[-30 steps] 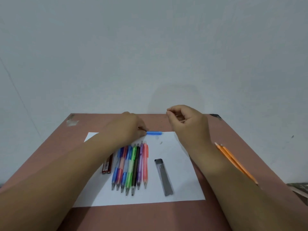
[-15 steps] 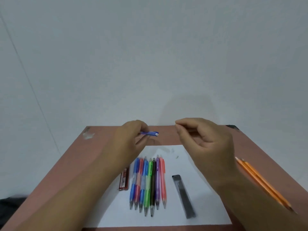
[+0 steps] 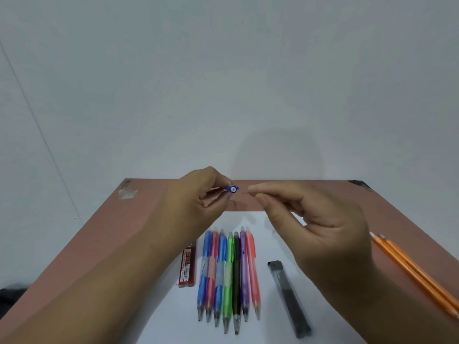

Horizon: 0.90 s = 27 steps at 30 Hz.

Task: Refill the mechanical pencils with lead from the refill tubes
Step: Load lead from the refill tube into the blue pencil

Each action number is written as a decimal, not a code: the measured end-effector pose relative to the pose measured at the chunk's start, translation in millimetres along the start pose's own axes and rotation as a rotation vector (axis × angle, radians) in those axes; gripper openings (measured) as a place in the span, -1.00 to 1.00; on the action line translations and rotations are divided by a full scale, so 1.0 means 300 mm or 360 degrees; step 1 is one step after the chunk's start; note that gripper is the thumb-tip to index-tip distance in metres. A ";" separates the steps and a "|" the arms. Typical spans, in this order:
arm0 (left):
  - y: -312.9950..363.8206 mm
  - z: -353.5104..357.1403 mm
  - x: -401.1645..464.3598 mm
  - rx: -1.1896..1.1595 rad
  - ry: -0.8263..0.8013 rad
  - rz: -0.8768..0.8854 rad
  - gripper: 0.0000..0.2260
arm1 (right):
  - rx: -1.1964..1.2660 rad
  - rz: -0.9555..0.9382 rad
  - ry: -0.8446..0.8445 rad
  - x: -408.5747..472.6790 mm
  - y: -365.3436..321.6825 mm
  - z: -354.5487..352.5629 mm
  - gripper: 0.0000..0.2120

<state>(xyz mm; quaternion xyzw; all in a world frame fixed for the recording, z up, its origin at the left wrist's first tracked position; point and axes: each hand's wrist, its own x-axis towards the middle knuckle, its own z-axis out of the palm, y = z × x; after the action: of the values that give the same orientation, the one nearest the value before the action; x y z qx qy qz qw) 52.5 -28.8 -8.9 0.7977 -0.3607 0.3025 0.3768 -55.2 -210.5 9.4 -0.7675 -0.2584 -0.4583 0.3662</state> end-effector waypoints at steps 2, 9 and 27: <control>-0.005 0.005 -0.002 -0.0013 0.0028 0.0006 -0.87 | 0.0008 0.0011 0.0002 -0.001 -0.001 -0.001 -0.85; 0.003 0.012 -0.007 0.0046 0.0065 0.0096 -0.87 | -0.0053 -0.0030 0.0015 -0.010 0.006 -0.003 -0.84; -0.010 0.024 -0.010 0.0017 -0.0024 0.0086 -0.90 | -0.0081 -0.0009 -0.0018 -0.013 0.029 0.001 -0.82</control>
<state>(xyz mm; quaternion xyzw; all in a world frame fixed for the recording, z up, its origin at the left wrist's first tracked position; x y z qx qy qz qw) 54.7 -32.1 -16.2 0.7920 -0.3833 0.3084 0.3615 -50.3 -215.8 3.0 -0.7784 -0.2508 -0.4615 0.3438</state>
